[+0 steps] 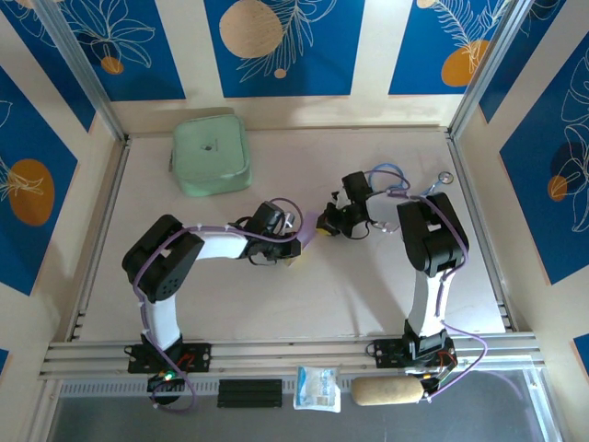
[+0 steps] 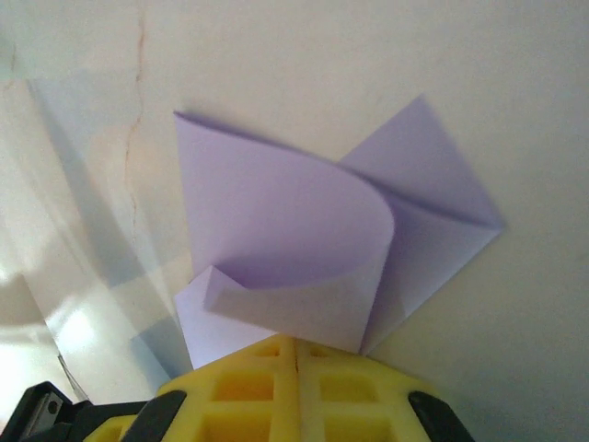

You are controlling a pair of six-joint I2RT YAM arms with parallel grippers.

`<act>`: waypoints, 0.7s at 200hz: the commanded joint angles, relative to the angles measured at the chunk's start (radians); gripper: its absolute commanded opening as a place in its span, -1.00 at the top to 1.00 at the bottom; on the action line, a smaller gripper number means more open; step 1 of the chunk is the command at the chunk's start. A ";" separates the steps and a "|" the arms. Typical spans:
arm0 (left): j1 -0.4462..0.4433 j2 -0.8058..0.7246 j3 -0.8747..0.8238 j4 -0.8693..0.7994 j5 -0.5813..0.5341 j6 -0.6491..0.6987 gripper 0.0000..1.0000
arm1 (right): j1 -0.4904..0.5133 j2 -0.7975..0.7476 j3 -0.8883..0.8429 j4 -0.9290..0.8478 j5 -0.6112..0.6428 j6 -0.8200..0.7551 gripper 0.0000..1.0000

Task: Fold a paper plane with a square sheet of paper (pick it up from the middle)
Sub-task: Fold the wing for the fifth time at the center of the table.

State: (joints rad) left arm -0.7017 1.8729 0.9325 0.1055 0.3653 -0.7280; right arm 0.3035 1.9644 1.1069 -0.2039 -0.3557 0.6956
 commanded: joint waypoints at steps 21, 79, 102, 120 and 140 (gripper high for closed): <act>-0.002 0.041 -0.082 -0.230 -0.024 -0.005 1.00 | -0.092 0.066 0.049 0.008 0.119 -0.001 0.88; -0.004 0.041 -0.083 -0.227 -0.019 -0.006 1.00 | -0.163 0.097 0.103 0.000 0.112 -0.001 0.89; -0.003 0.040 -0.080 -0.228 -0.017 -0.006 1.00 | -0.180 0.106 0.132 -0.001 0.098 -0.002 0.88; -0.004 0.035 -0.073 -0.232 -0.015 -0.004 1.00 | -0.181 0.096 0.157 -0.017 0.081 -0.009 0.88; -0.004 0.028 -0.047 -0.241 -0.006 0.004 1.00 | -0.174 0.036 0.150 -0.025 0.073 -0.013 0.88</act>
State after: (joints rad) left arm -0.7017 1.8606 0.9192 0.1055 0.3725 -0.7280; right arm 0.1467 2.0449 1.2362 -0.2245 -0.3435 0.6945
